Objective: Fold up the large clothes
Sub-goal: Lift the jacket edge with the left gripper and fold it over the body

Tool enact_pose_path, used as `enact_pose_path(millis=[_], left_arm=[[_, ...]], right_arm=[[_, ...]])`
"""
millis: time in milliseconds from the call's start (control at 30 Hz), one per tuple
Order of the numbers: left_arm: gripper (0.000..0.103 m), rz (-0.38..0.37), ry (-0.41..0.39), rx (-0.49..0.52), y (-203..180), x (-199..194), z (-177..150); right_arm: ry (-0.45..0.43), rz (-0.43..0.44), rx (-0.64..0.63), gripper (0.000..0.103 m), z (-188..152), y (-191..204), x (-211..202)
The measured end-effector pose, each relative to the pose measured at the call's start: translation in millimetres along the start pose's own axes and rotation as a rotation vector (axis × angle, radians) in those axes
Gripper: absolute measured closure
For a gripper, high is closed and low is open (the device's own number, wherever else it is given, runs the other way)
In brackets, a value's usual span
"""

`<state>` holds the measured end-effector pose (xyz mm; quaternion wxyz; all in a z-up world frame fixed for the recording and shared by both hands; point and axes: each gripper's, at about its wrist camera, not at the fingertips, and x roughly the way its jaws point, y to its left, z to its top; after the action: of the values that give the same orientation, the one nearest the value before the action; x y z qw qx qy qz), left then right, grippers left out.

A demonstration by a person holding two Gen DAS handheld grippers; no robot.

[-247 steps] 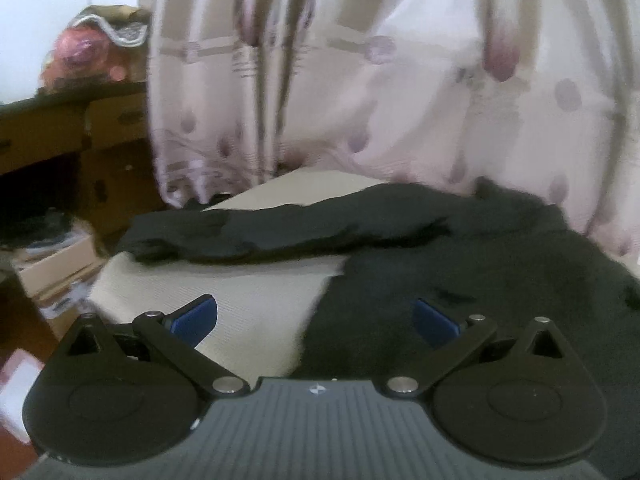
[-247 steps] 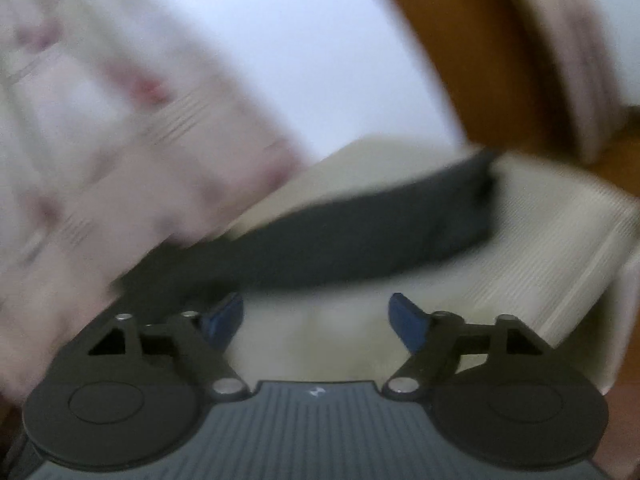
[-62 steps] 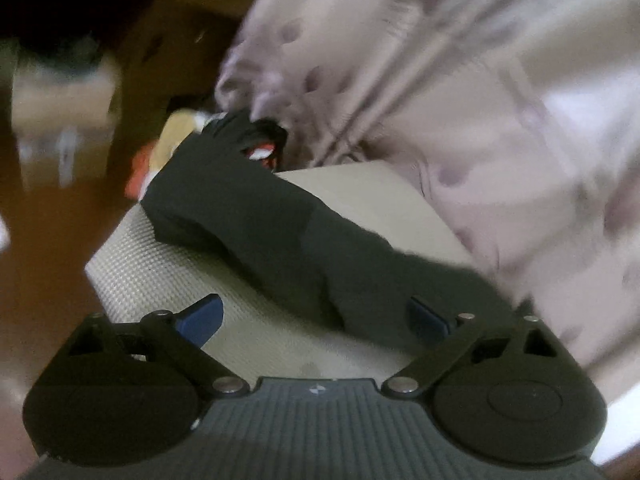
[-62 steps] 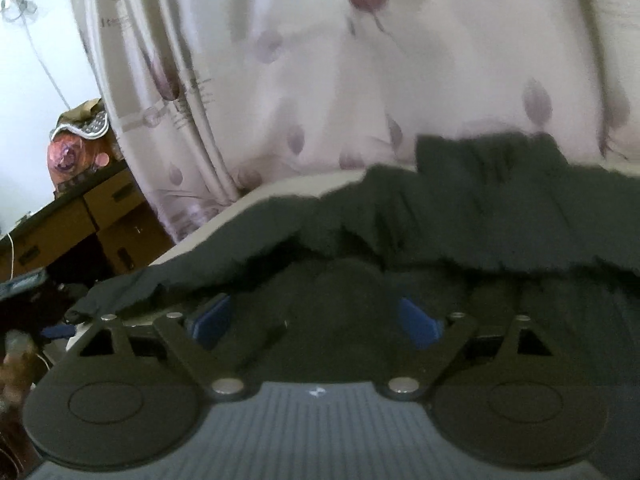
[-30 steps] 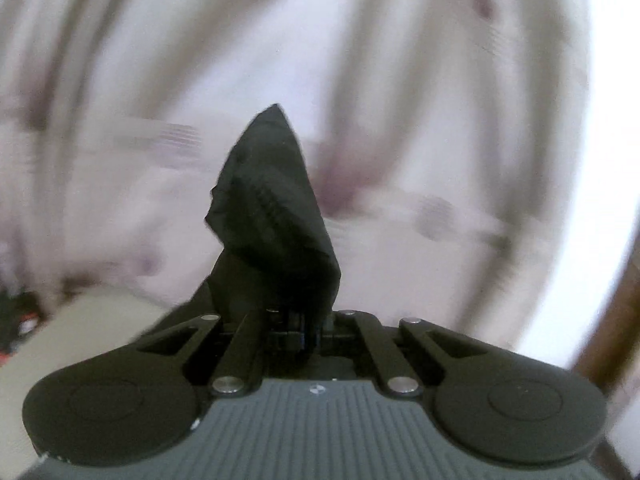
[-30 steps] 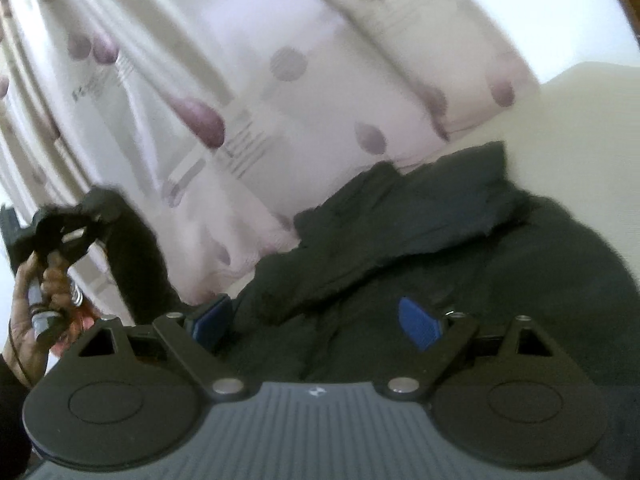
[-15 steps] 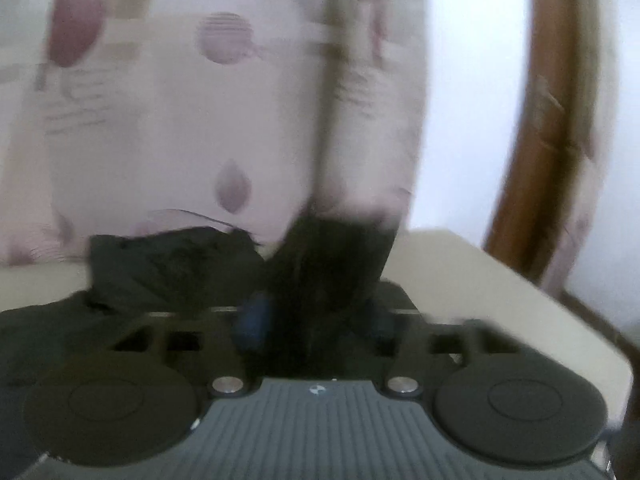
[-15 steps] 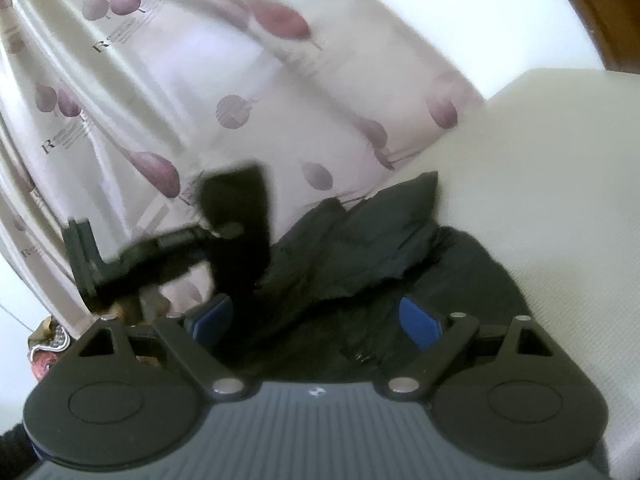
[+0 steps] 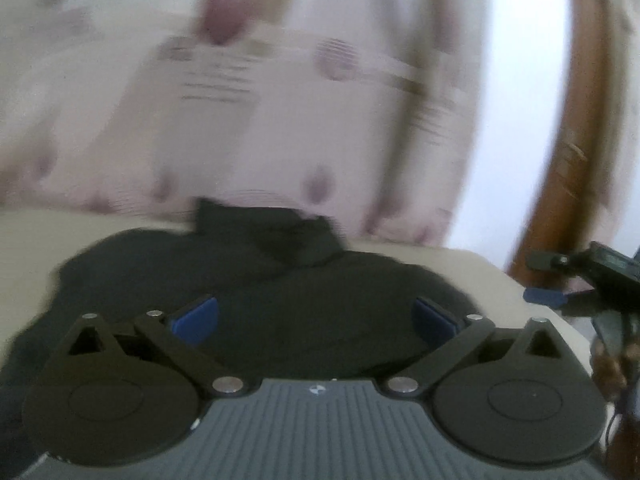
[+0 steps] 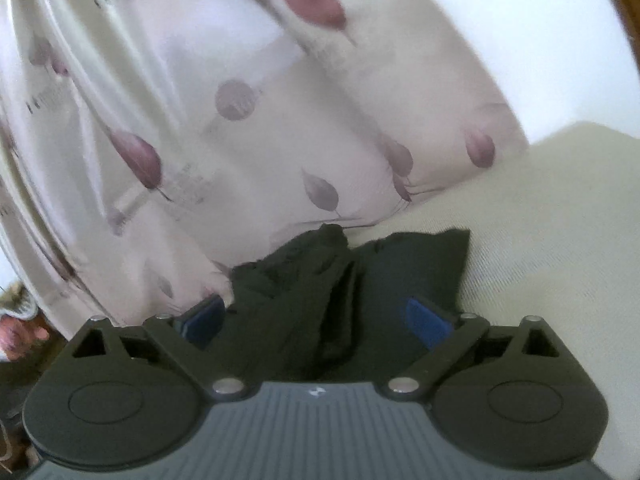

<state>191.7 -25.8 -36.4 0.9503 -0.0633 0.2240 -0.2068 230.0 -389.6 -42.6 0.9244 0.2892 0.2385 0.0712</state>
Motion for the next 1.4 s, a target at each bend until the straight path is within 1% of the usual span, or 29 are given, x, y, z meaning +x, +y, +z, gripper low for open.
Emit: enact_pose_path(millis=[67, 167, 200, 233, 267, 300, 367, 400, 433, 467, 500, 533, 600, 667, 700, 733, 767, 800, 833, 867, 933, 1000, 1033, 1100, 1133, 1233, 1300, 1367, 1400], left_arm=[[0.002, 0.064, -0.005, -0.039, 26, -12, 0], [0.002, 0.135, -0.011, -0.095, 60, -23, 4], [0.002, 0.151, -0.011, -0.096, 66, -25, 7], [0.002, 0.176, -0.005, -0.094, 73, -25, 9], [0.002, 0.19, 0.003, -0.091, 78, -25, 11], [0.002, 0.194, 0.009, -0.086, 82, -23, 11], [0.002, 0.214, 0.03, -0.071, 86, -16, 9], [0.002, 0.229, 0.043, -0.061, 88, -13, 6], [0.002, 0.234, 0.052, -0.055, 89, -9, 3], [0.002, 0.231, 0.058, -0.06, 90, -7, 0], [0.002, 0.225, 0.069, -0.074, 91, -4, -5], [0.002, 0.22, 0.086, -0.09, 94, -1, -9], [0.002, 0.217, 0.122, -0.136, 99, 3, -19], [0.002, 0.199, 0.147, -0.191, 106, 2, -29], [0.002, 0.193, 0.153, -0.214, 108, 2, -31], [0.002, 0.19, 0.156, -0.235, 111, 1, -34], [0.002, 0.19, 0.161, -0.25, 113, 2, -35], [0.002, 0.191, 0.166, -0.263, 114, 2, -37], [0.002, 0.196, 0.172, -0.269, 115, 3, -38], [0.002, 0.206, 0.177, -0.263, 114, 3, -39], [0.002, 0.217, 0.178, -0.243, 110, 3, -41], [0.001, 0.22, 0.177, -0.223, 107, 4, -43], [0.001, 0.226, 0.178, -0.216, 105, 4, -45], [0.0, 0.234, 0.172, -0.209, 102, 4, -46], [0.0, 0.236, 0.168, -0.21, 102, 3, -46], [0.0, 0.227, 0.159, -0.227, 104, 1, -47], [0.0, 0.223, 0.153, -0.241, 105, 1, -47], [0.0, 0.22, 0.152, -0.247, 105, 1, -47], [0.0, 0.218, 0.15, -0.25, 105, 1, -47]], right_arm=[[0.046, -0.033, -0.001, 0.004, 10, 0, 33], [0.146, -0.01, -0.012, 0.006, 11, 5, 79], [0.172, -0.016, -0.029, 0.012, 10, 8, 91], [0.204, -0.031, -0.059, 0.054, 8, 14, 103], [0.233, -0.058, -0.091, 0.09, 6, 21, 112], [0.207, -0.059, -0.111, 0.09, 5, 28, 111], [0.103, 0.001, -0.163, 0.094, 4, 41, 93], [0.059, -0.008, -0.186, 0.094, 3, 43, 83], [0.042, -0.035, -0.203, 0.094, 1, 41, 78], [0.044, -0.099, -0.238, 0.094, -3, 34, 79], [0.068, -0.166, -0.272, 0.094, -7, 26, 84], [0.118, -0.216, -0.293, 0.095, -11, 15, 92], [0.215, -0.228, -0.278, 0.095, -13, 3, 102], [0.169, -0.25, -0.259, 0.092, -1, 12, 95], [0.111, -0.255, -0.257, 0.091, 10, 23, 87], [0.046, -0.253, -0.262, 0.085, 21, 36, 79], [-0.011, -0.23, -0.288, 0.07, 33, 56, 73], [-0.031, -0.174, -0.338, 0.061, 44, 81, 73], [-0.007, -0.085, -0.395, 0.042, 53, 110, 80], [0.033, 0.0, -0.434, 0.03, 57, 134, 87], [0.159, 0.174, -0.519, 0.026, 54, 198, 120], [0.314, 0.258, -0.636, 0.024, 39, 254, 165], [0.37, 0.276, -0.698, 0.024, 29, 276, 187], [0.46, 0.27, -0.806, 0.024, 7, 314, 233], [0.515, 0.265, -0.829, 0.024, -4, 328, 258], [0.639, 0.259, -0.871, 0.024, -32, 354, 308], [0.694, 0.229, -0.96, 0.024, -55, 369, 328], [0.798, 0.229, -1.001, 0.024, -75, 375, 346], [0.829, 0.23, -1.018, 0.024, -84, 378, 351]])
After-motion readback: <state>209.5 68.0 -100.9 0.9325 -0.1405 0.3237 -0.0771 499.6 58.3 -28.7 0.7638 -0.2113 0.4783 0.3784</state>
